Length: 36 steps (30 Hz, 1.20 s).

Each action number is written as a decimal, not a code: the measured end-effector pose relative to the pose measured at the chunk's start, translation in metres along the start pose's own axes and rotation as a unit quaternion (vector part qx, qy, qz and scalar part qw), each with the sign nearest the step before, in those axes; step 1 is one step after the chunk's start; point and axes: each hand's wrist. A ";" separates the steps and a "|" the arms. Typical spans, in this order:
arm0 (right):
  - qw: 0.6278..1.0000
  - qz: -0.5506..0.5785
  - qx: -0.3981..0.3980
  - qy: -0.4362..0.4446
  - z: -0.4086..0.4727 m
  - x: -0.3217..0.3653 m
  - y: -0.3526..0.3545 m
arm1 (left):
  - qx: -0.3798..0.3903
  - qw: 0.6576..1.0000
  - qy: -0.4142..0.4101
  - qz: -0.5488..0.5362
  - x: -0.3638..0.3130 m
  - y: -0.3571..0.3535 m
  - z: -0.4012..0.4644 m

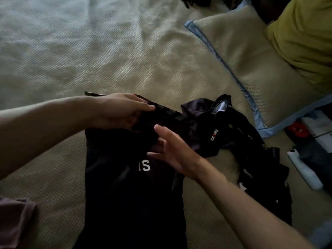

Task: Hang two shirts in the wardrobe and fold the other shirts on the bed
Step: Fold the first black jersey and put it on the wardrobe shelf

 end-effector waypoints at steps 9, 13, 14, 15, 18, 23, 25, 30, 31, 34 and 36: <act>0.940 0.008 -0.327 -0.101 0.013 -0.063 0.069 | -0.201 0.749 -0.152 0.613 0.018 0.009 0.057; 0.932 -0.021 -0.350 -0.089 0.017 -0.077 0.072 | -0.200 0.751 -0.079 0.624 0.050 0.057 0.069; 0.930 -0.047 -0.359 -0.066 0.020 -0.082 0.071 | -0.214 0.741 -0.096 0.629 0.054 0.064 0.071; 0.923 -0.084 -0.371 -0.051 0.024 -0.086 0.070 | -0.234 0.729 -0.107 0.634 0.056 0.068 0.073; 0.877 -0.239 -0.415 -0.036 0.032 -0.096 0.074 | -0.245 0.749 -0.113 0.605 0.055 0.074 0.076; 0.892 -0.114 -0.436 0.022 0.019 -0.087 0.099 | -0.252 0.799 -0.147 0.526 0.045 0.086 0.080; 0.919 0.019 -0.395 0.013 0.017 -0.078 0.108 | -0.272 0.832 -0.165 0.454 0.039 0.085 0.080; 0.867 0.023 -0.492 0.080 0.037 -0.066 0.137 | -0.357 0.880 -0.186 0.253 0.032 0.058 0.090; 0.841 -0.015 -0.534 0.083 0.042 -0.062 0.143 | -0.367 0.880 -0.180 0.243 0.031 0.051 0.096; 0.786 -0.128 -0.597 0.095 0.056 -0.052 0.162 | -0.357 0.890 -0.117 0.258 0.033 0.036 0.112; 0.782 -0.161 -0.599 0.061 0.062 -0.052 0.167 | -0.345 0.897 -0.043 0.274 0.037 0.034 0.119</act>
Point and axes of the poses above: each hand's wrist, its own z-axis towards the middle knuckle, its own y-axis out of the back of the hand, x = y × z, and after that the axes turned 14 degrees about -x, right-handed
